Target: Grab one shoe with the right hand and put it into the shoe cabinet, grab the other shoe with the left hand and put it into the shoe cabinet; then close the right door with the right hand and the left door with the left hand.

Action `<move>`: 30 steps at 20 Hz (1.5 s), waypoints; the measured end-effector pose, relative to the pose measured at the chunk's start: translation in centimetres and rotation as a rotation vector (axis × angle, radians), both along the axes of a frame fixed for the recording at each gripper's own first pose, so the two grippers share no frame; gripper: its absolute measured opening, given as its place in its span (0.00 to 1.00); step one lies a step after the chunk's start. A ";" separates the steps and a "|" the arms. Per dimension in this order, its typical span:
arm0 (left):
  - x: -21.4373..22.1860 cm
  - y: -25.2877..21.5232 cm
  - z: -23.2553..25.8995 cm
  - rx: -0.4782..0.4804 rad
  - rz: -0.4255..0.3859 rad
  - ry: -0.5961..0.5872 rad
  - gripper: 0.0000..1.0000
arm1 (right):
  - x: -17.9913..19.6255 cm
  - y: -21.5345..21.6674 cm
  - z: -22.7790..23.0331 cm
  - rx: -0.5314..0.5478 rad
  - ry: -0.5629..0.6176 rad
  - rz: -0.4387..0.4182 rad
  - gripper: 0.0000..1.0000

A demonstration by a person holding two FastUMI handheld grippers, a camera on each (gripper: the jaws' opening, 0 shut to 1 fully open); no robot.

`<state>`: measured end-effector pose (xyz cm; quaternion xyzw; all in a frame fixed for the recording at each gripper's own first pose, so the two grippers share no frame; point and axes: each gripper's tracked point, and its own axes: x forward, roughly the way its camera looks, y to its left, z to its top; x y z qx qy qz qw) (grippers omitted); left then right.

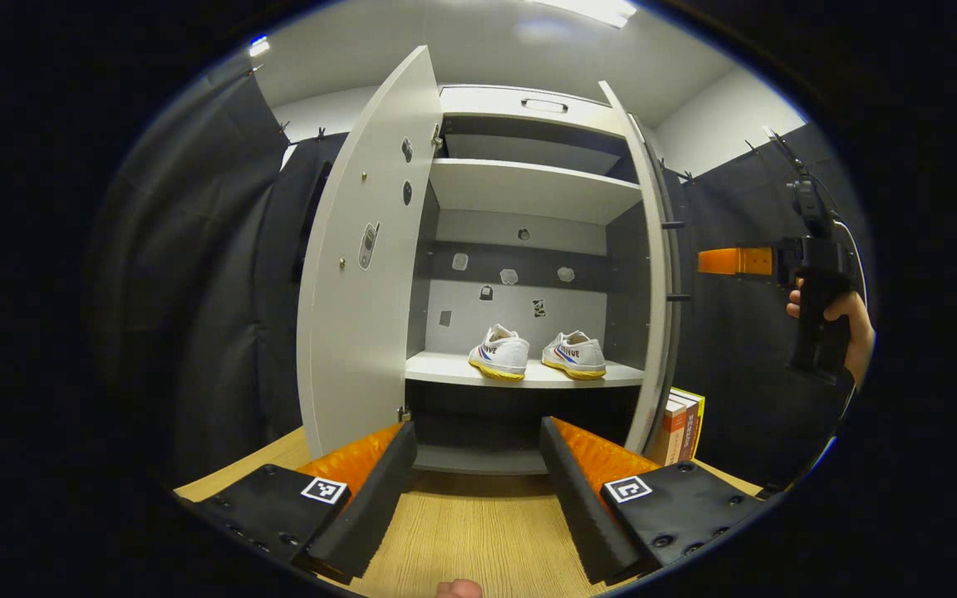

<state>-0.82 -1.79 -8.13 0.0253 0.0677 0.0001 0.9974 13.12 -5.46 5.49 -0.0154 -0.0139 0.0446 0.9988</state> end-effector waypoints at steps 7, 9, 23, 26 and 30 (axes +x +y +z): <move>-0.2 0.8 -0.4 -0.009 0.021 0.007 0.97 | 2.7 4.0 -1.3 -0.006 0.026 0.071 0.92; -0.2 1.0 -0.3 -0.006 0.027 0.002 0.99 | 3.3 4.7 -1.5 -0.007 0.032 0.085 0.92; 0.0 2.4 -0.4 -0.008 0.050 -0.001 0.99 | 6.8 7.8 -2.6 -0.082 0.061 0.072 0.92; 0.2 2.5 -0.4 -0.005 0.049 -0.001 0.97 | 7.4 8.0 -2.8 -0.081 0.056 0.054 0.91; 0.1 2.7 -0.4 -0.004 0.050 -0.001 0.97 | 7.7 8.2 -3.2 -0.042 0.065 0.034 0.91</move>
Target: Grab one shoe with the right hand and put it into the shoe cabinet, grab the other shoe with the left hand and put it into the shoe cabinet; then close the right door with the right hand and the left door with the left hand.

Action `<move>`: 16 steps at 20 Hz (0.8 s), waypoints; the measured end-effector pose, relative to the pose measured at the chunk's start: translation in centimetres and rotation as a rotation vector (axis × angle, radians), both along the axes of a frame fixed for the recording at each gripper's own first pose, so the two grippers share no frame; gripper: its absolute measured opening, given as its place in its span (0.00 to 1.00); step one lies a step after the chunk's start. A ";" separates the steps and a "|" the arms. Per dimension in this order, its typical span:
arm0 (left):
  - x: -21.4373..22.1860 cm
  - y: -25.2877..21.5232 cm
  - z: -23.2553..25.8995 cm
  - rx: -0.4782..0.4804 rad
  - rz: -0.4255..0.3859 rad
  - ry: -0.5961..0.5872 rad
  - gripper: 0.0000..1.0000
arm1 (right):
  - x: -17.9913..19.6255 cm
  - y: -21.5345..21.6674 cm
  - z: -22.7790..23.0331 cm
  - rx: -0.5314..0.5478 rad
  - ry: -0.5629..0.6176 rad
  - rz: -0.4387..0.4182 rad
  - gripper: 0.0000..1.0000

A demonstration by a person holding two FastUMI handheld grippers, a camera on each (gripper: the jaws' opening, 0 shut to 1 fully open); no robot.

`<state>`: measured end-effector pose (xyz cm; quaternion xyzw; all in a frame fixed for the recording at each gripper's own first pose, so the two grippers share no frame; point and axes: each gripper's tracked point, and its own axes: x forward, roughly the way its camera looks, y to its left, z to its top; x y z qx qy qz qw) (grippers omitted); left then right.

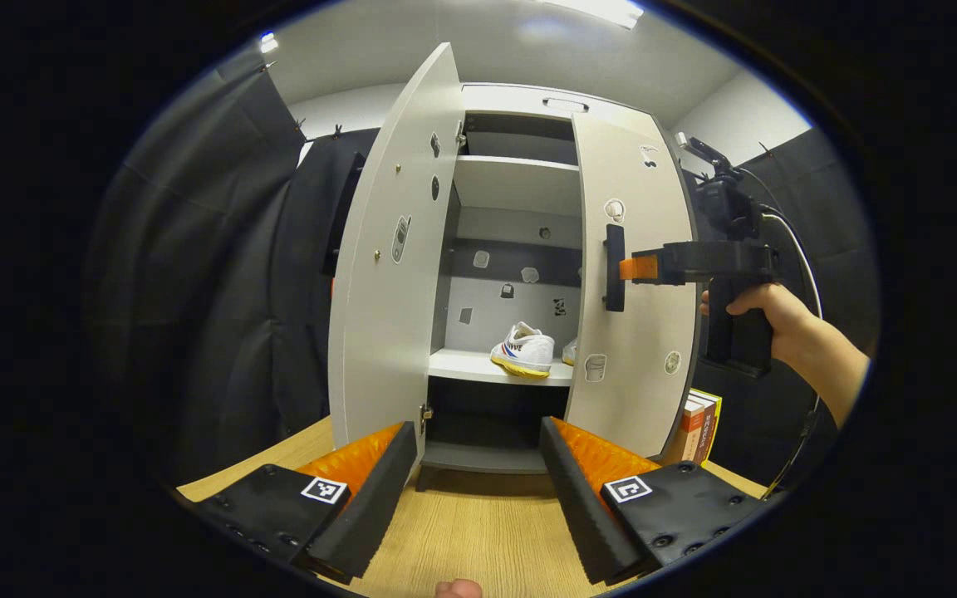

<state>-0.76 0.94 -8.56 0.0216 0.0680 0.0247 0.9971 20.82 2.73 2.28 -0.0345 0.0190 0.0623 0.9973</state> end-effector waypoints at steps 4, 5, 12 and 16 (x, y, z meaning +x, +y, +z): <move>0.0 0.3 -0.2 -0.004 0.004 0.007 0.97 | 0.4 0.0 -0.3 0.021 0.008 -0.009 0.91; 0.0 0.3 -0.1 -0.005 0.004 0.005 0.97 | 0.4 0.0 -0.3 0.024 0.010 -0.012 0.91; -0.1 0.3 0.5 -0.026 0.004 0.001 0.99 | -1.4 -1.8 0.9 0.037 -0.008 -0.032 0.92; 0.2 0.1 1.2 -0.025 -0.008 -0.014 0.96 | -5.3 -3.6 1.3 0.014 -0.028 -0.035 0.92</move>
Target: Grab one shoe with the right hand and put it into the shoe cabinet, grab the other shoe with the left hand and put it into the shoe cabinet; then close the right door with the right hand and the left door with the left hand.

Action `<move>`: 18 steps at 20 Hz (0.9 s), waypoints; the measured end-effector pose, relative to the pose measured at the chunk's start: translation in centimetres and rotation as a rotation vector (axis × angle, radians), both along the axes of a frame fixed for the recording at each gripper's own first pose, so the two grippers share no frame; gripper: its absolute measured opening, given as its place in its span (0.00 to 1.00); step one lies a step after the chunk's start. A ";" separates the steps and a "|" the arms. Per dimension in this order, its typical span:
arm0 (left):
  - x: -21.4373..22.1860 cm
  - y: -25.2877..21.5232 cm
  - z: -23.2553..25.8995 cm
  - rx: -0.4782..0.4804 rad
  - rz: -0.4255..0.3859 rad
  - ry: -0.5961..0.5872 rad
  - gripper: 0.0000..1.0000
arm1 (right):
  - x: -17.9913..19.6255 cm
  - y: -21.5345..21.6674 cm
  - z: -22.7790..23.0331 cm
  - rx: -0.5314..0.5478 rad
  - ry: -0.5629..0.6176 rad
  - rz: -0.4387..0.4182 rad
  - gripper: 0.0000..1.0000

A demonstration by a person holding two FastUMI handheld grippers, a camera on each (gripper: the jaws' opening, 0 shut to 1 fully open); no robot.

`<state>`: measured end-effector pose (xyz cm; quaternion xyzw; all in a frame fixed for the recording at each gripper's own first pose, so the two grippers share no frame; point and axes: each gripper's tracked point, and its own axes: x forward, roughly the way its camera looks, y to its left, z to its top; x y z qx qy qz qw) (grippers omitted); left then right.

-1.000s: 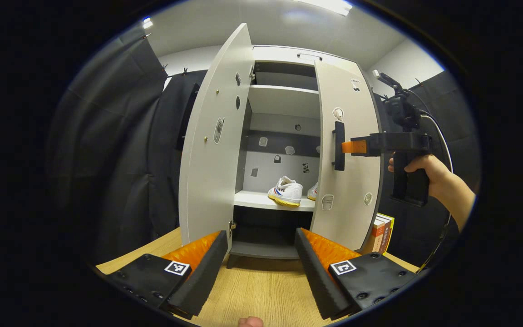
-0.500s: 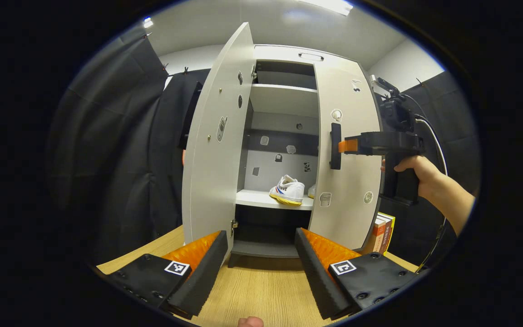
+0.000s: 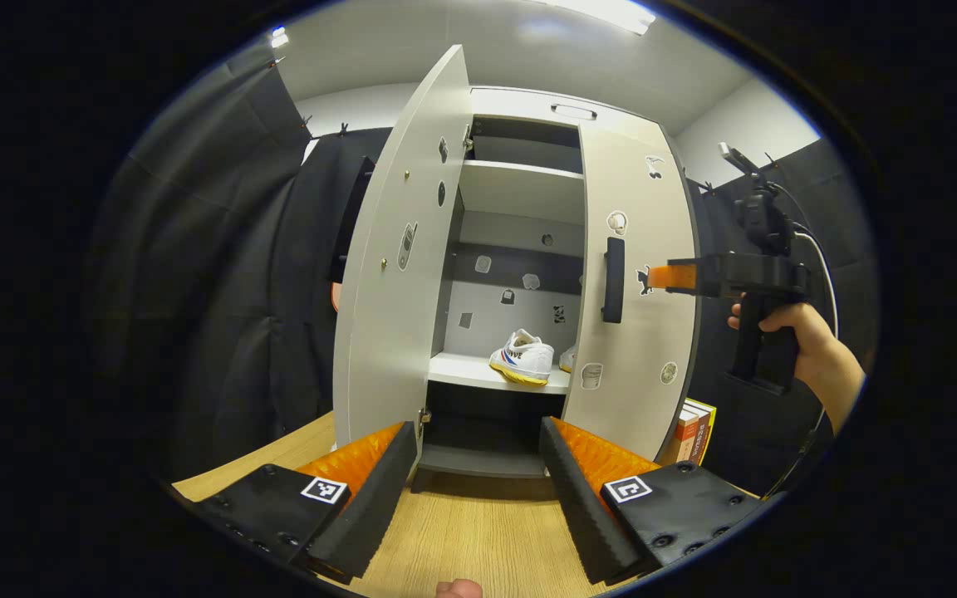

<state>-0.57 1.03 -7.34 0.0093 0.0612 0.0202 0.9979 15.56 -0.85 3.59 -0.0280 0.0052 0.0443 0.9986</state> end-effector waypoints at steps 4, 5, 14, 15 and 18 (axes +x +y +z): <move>0.3 -0.7 -0.3 -0.030 -0.010 0.012 0.99 | -4.4 -2.2 -0.6 -0.029 -0.011 -0.027 0.92; 0.3 -0.9 -0.3 -0.032 -0.013 0.014 0.97 | -5.5 -2.8 -1.0 -0.026 -0.007 -0.041 0.92; 0.5 -1.5 1.9 -0.040 -0.016 -0.029 0.97 | -15.7 -6.9 -7.5 0.029 0.063 -0.104 0.92; 0.5 -1.4 2.6 -0.052 -0.011 -0.041 0.99 | -16.0 -7.3 -7.9 0.020 0.063 -0.113 0.92; 0.2 -0.4 5.4 -0.060 -0.013 -0.076 0.99 | -16.7 -7.8 -8.8 -0.006 0.075 -0.125 0.92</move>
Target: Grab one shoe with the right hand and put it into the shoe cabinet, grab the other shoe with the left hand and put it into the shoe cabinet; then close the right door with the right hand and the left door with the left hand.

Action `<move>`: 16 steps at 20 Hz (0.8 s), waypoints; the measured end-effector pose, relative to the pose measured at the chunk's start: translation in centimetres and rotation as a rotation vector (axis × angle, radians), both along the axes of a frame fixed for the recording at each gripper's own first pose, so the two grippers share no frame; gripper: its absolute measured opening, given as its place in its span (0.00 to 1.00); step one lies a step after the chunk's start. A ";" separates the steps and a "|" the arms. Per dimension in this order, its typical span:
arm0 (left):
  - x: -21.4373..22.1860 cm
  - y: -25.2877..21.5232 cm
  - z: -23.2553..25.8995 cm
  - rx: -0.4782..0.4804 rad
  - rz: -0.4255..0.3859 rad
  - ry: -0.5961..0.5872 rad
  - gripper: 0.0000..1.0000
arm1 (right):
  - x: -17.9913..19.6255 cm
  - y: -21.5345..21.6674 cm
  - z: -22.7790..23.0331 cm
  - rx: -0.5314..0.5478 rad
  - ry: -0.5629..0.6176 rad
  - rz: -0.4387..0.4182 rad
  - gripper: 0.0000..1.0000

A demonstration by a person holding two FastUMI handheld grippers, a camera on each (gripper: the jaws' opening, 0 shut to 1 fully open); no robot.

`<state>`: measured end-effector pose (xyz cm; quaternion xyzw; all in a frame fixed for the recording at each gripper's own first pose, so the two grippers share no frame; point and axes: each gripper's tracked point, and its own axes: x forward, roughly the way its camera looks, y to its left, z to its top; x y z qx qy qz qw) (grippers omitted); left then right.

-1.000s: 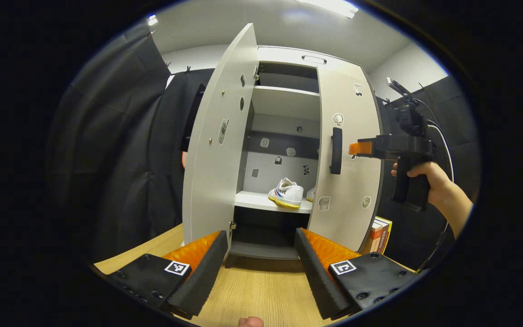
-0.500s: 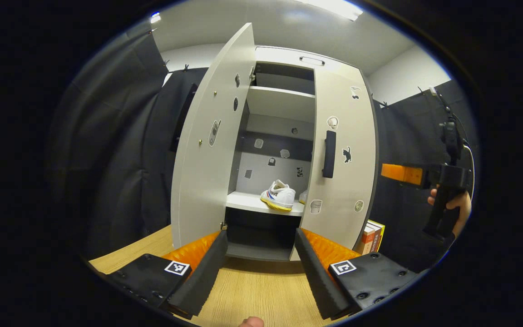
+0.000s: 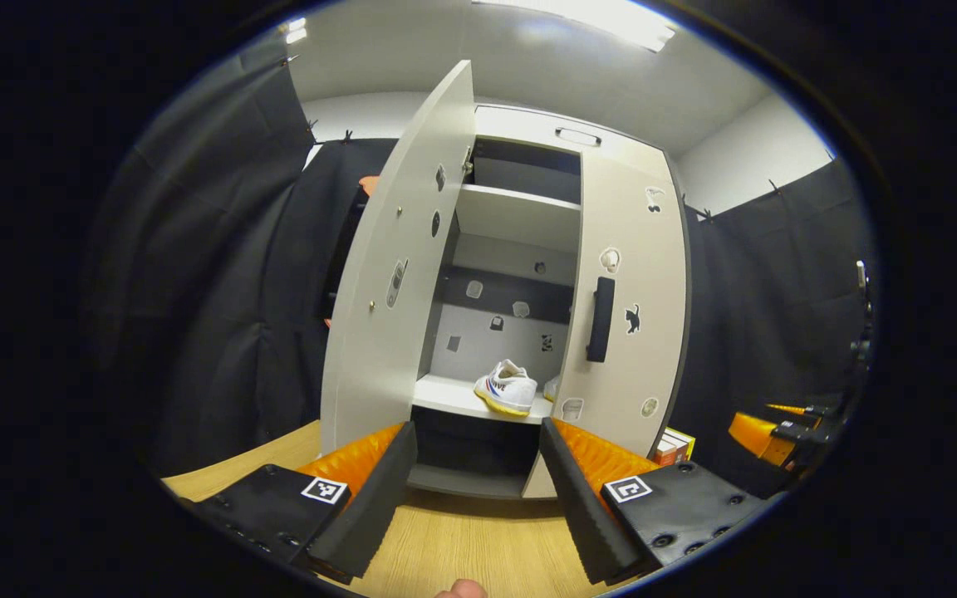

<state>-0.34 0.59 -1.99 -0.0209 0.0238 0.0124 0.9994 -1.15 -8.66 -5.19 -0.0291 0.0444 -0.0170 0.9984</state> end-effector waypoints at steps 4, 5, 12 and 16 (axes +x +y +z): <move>0.5 5.6 5.2 0.003 0.110 -0.058 0.96 | -0.3 0.5 -0.2 -0.005 -0.001 0.025 0.92; 0.5 7.5 6.1 -0.020 0.156 -0.057 0.96 | -0.2 0.6 -0.3 0.000 0.001 0.028 0.92; 3.4 18.0 10.1 -0.023 0.352 -0.134 0.96 | -0.1 2.0 -0.1 0.009 0.001 0.065 0.92; 6.6 19.6 10.5 -0.034 0.331 -0.137 0.96 | -0.3 1.7 0.4 -0.001 -0.002 0.060 0.92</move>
